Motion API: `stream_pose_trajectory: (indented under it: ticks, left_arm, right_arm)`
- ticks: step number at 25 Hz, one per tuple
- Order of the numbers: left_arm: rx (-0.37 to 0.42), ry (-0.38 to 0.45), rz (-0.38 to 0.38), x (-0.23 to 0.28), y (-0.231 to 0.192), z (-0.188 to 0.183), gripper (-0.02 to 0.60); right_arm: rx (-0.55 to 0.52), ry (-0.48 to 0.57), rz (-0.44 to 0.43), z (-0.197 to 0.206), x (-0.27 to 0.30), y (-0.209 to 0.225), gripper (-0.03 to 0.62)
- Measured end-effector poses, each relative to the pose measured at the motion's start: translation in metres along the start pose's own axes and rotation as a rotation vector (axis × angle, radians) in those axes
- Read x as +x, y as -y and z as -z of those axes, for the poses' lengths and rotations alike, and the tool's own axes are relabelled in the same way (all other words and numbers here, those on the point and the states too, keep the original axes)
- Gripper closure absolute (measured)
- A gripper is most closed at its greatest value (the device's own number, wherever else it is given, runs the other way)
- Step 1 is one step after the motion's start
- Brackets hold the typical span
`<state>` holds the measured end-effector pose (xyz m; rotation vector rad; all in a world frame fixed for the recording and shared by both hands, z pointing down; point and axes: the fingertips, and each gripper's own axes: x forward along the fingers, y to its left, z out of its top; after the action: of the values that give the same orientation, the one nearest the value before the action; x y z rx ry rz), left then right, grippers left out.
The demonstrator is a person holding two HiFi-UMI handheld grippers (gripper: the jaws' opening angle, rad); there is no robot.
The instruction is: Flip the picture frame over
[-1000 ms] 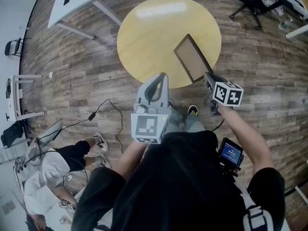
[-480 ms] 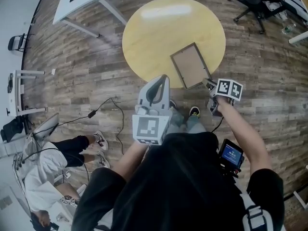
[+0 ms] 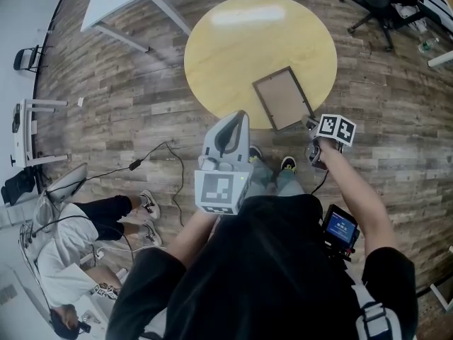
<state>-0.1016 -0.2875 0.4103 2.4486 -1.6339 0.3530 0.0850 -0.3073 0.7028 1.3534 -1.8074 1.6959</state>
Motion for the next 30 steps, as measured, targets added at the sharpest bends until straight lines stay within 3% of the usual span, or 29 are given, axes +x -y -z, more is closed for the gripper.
stream_pose_trajectory:
  ticks: [6, 13, 20, 30]
  left_arm:
    - [0.002, -0.005, -0.006, 0.001, -0.005, -0.001, 0.558]
    - [-0.004, -0.007, 0.003, 0.004, -0.008, 0.000, 0.558]
    - [-0.008, 0.009, 0.025, 0.010, -0.006, -0.001, 0.558]
    - [-0.009, 0.047, 0.066, 0.017, 0.001, -0.013, 0.558]
  right_arm:
    - [0.024, -0.030, 0.018, 0.007, 0.006, 0.003, 0.456]
    - [-0.057, -0.016, 0.043, -0.003, 0.005, -0.001, 0.454]
    - [-0.283, 0.000, 0.112, -0.011, -0.002, -0.006, 0.438]
    - [-0.528, 0.111, 0.183, -0.046, -0.031, -0.028, 0.436]
